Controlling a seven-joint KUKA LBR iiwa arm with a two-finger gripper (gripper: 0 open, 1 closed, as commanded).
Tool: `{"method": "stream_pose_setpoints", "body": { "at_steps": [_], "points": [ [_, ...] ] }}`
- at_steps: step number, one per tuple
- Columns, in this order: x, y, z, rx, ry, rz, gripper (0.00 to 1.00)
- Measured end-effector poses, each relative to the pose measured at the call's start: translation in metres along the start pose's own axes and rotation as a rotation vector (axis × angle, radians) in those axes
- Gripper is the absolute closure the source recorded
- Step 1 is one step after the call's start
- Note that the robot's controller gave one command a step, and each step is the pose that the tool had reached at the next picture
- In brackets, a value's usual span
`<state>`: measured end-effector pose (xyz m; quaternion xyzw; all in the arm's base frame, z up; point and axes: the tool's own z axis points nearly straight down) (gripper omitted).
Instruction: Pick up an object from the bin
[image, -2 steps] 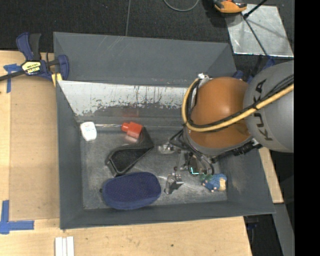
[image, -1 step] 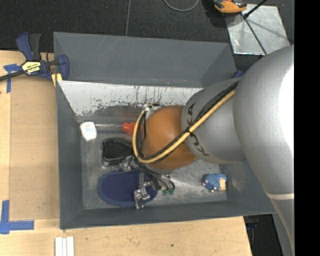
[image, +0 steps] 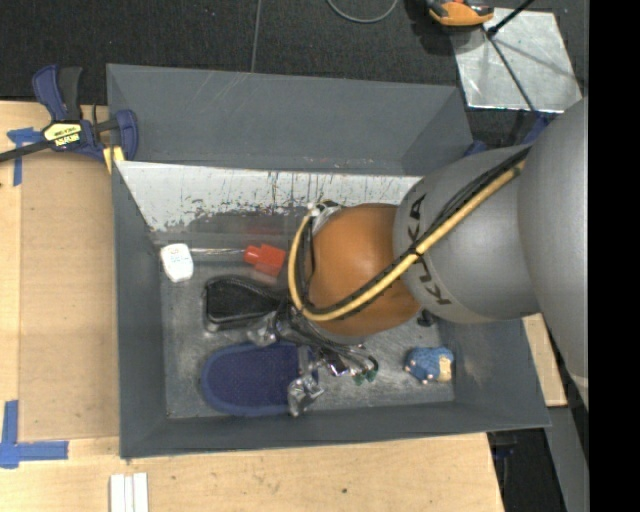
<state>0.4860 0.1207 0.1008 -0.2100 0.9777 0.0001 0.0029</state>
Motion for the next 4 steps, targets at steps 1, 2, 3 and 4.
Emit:
{"method": "stream_pose_setpoints", "body": {
  "at_steps": [1, 2, 3, 4],
  "points": [
    [-0.007, -0.027, 0.001, 0.001, 0.001, -0.241, 0.00],
    [-0.011, -0.027, 0.028, -0.001, 0.004, -0.278, 0.00],
    [-0.001, -0.005, 0.026, 0.007, -0.016, -0.662, 0.00],
    [-0.001, -0.006, 0.025, 0.007, -0.016, -0.660, 1.00]
  ]
}}
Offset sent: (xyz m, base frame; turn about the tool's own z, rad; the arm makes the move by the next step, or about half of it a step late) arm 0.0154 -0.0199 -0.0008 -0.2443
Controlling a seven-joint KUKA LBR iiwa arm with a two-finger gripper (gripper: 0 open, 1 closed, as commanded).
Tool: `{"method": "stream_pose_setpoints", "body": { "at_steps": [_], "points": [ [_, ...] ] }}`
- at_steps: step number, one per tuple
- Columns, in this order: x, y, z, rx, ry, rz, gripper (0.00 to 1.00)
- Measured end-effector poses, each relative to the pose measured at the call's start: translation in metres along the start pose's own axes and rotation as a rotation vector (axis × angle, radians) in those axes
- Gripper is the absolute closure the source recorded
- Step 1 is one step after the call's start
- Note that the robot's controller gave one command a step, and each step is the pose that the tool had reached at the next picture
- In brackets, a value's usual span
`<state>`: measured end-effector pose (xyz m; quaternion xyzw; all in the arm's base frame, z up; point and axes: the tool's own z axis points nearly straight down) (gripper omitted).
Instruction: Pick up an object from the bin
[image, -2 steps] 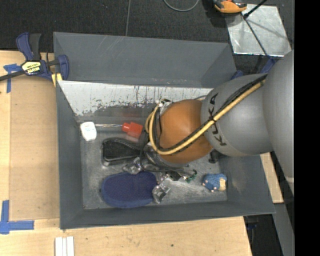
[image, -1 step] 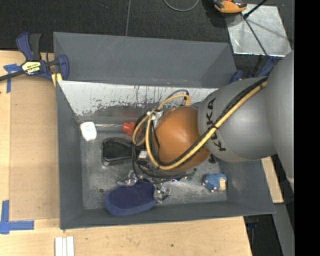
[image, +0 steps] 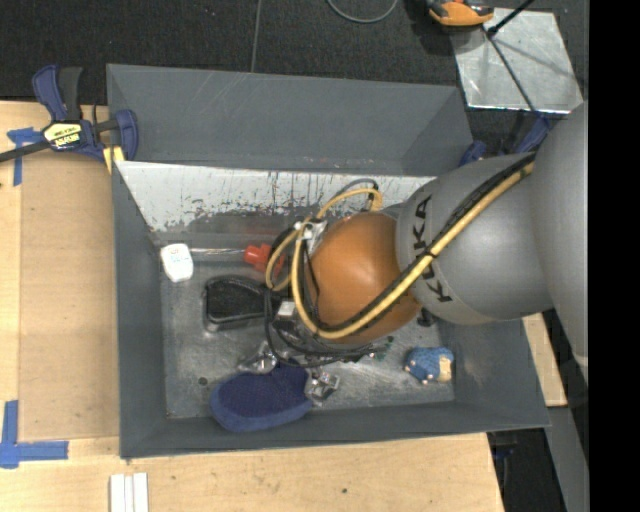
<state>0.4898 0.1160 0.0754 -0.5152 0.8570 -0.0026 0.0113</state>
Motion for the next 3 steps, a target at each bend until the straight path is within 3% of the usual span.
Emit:
{"method": "stream_pose_setpoints", "body": {
  "at_steps": [1, 3],
  "points": [
    [-0.002, -0.002, -0.014, -0.010, 0.010, 0.005, 1.00],
    [-0.005, -0.007, -0.116, -0.011, 0.011, 0.012, 1.00]
  ]
}}
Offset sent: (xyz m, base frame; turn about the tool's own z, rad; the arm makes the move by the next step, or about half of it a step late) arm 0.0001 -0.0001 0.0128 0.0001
